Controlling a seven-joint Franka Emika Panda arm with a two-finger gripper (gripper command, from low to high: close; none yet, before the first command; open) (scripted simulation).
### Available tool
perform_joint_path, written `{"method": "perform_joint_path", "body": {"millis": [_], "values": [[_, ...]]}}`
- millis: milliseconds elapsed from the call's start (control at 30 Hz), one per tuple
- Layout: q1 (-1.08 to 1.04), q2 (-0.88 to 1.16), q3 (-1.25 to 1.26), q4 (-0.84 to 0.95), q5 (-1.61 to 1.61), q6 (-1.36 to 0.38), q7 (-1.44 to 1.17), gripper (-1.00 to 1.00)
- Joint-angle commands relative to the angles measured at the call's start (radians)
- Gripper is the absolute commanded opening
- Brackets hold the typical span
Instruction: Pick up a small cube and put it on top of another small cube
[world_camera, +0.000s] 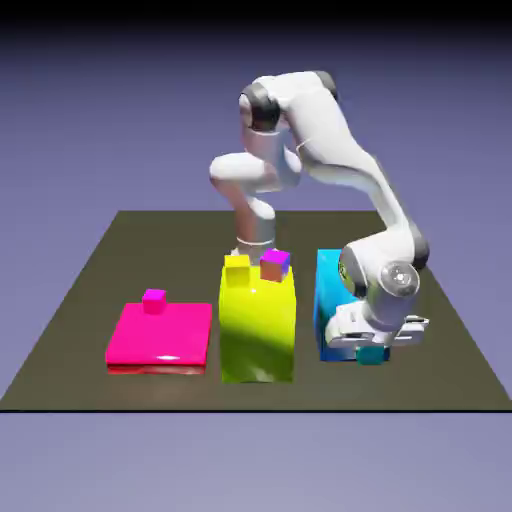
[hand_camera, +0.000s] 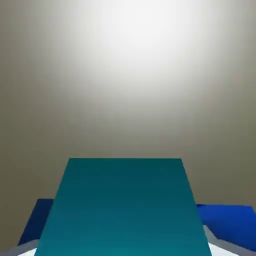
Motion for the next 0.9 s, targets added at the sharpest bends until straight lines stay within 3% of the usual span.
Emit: {"method": "perform_joint_path", "body": {"millis": [0, 200, 500, 767, 800, 867], "values": [[-0.003, -0.034, -0.022, -0.002, 0.0, -0.036, -0.042, -1.0], [-0.024, -0.24, -0.154, -0.011, 0.02, -0.253, -0.303, -1.0], [-0.219, -0.564, -0.263, -0.094, -0.101, -0.488, -0.307, -1.0], [-0.229, -0.591, -0.281, -0.278, -0.129, -0.327, -0.274, -1.0], [-0.229, -0.591, -0.281, -0.278, -0.129, -0.327, -0.274, 1.0], [-0.229, -0.588, -0.28, -0.242, -0.129, -0.36, -0.274, 1.0]]}}
